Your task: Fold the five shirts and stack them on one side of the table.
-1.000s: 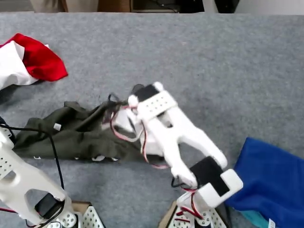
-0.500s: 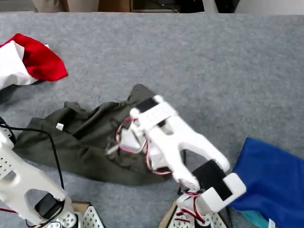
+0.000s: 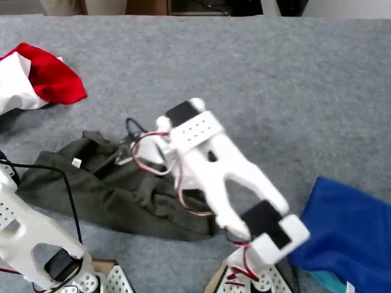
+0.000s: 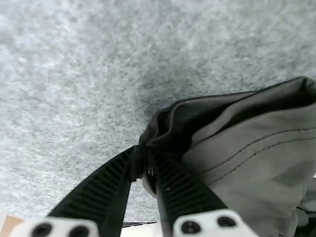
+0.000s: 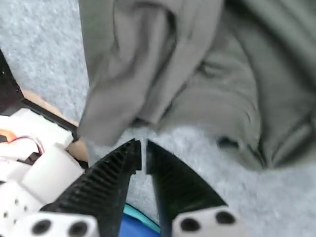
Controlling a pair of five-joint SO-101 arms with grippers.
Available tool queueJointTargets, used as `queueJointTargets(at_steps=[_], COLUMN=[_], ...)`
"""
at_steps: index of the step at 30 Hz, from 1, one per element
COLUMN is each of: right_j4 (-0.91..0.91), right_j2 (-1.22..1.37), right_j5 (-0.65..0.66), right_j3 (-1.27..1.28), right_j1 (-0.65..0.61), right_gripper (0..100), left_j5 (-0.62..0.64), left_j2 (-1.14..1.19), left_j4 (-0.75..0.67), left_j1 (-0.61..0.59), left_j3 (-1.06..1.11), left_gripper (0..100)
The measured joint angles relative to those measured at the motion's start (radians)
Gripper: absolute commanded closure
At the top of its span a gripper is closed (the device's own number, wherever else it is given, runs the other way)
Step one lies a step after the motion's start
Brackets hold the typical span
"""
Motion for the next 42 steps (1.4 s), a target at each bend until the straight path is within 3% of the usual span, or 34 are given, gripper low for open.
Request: queueJointTargets(at_steps=[5, 16, 20, 23, 27, 30, 42], right_j4=[-0.02, -0.057, -0.057, -0.057, -0.057, -0.066, -0.087], right_j2=[0.081, 0.365, 0.41, 0.427, 0.456, 0.48, 0.493], right_j5=[-0.012, -0.015, -0.015, -0.015, -0.015, -0.02, -0.069], right_j3=[-0.087, -0.249, -0.29, -0.299, -0.302, -0.302, -0.4], right_j1=[-0.068, -0.068, -0.068, -0.069, -0.072, -0.087, -0.044], right_gripper=[98.6, 98.1, 89.7, 88.7, 91.4, 99.5, 99.4], left_j5=[0.0, 0.0, 0.0, 0.0, 0.0, 0.0, 0.0], left_j2=[0.0, 0.0, 0.0, 0.0, 0.0, 0.0, 0.0], left_j4=[0.0, 0.0, 0.0, 0.0, 0.0, 0.0, 0.0], left_j1=[0.0, 0.0, 0.0, 0.0, 0.0, 0.0, 0.0], left_j3=[0.0, 0.0, 0.0, 0.0, 0.0, 0.0, 0.0], left_gripper=[98, 98, 98, 98, 98, 98, 98])
